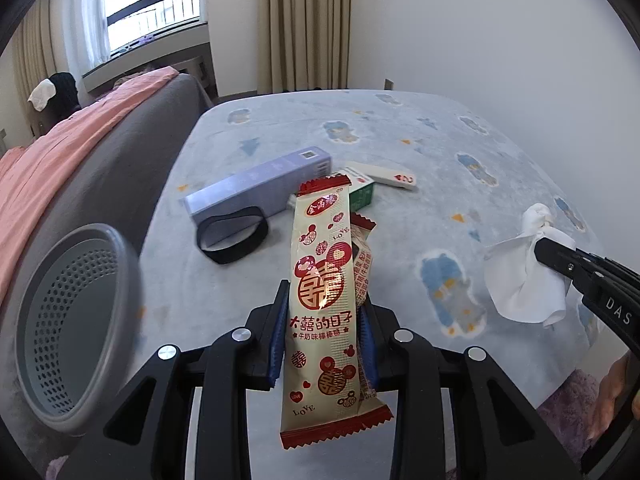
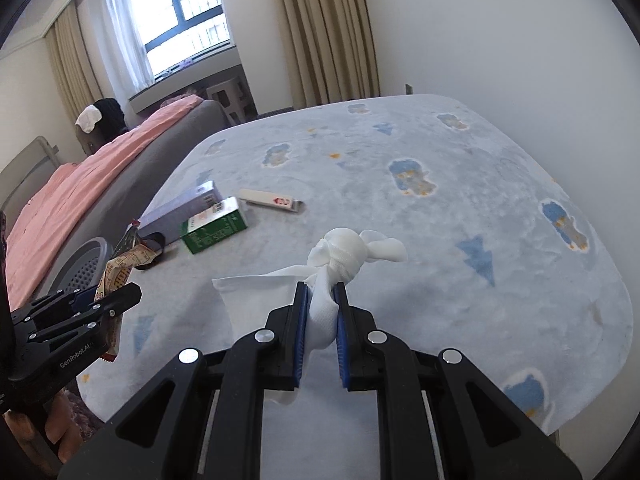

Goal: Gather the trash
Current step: 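Drop the snack wrapper from the left tool into the basket while the right tool drops the tissue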

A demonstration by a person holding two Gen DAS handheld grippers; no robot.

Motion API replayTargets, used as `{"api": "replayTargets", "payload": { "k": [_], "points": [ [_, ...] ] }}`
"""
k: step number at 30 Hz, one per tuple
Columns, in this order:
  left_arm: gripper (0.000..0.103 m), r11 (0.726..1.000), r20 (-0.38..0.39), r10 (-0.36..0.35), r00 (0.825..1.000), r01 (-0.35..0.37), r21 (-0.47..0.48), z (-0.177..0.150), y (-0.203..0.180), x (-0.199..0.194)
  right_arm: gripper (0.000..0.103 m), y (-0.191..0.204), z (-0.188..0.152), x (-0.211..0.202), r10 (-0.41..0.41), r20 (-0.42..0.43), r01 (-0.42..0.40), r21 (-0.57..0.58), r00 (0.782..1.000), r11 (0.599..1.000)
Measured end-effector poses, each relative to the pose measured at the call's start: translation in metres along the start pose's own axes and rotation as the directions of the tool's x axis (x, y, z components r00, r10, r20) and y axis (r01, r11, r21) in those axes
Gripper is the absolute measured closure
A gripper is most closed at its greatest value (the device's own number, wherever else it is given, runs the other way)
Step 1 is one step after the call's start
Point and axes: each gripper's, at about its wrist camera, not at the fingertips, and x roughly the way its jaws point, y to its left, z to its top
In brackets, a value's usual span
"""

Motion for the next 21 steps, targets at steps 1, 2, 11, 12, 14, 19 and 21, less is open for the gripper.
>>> {"api": "replayTargets", "payload": {
  "k": [1,2,11,12,14,19,21],
  "points": [
    [0.073,1.0,0.008,0.013,1.0,-0.013,-0.007,-0.003,0.008,-0.005,0.089,0.01,0.001,0.0,0.012,0.002,-0.012,-0.017,1.0,1.0],
    [0.073,0.999,0.018,0.029,0.999,-0.029,-0.016,-0.006,0.019,-0.011,0.089,0.022,0.002,0.0,0.024,0.003,-0.024,-0.035,1.0,0.999],
    [0.073,0.975,0.034,0.169,0.985,-0.162,-0.15,-0.041,0.114,-0.046,0.089,0.134,0.013,0.014,0.191,-0.038,-0.195,-0.168,0.981,0.966],
    [0.073,0.971,0.031,0.179,0.983,-0.171,-0.165,-0.043,0.124,-0.048,0.089,0.149,0.013,0.017,0.213,-0.046,-0.218,-0.186,0.976,0.958],
    [0.073,0.962,0.026,0.203,0.979,-0.195,-0.192,-0.047,0.144,-0.05,0.089,0.178,0.014,0.025,0.25,-0.067,-0.259,-0.222,0.966,0.94],
    [0.073,0.941,0.012,0.248,0.969,-0.238,-0.242,-0.053,0.19,-0.051,0.089,0.242,0.016,0.047,0.327,-0.121,-0.348,-0.291,0.937,0.891],
    [0.073,0.928,0.007,0.272,0.962,-0.26,-0.266,-0.056,0.211,-0.051,0.089,0.265,0.015,0.056,0.345,-0.142,-0.372,-0.317,0.928,0.872]
  ]
}}
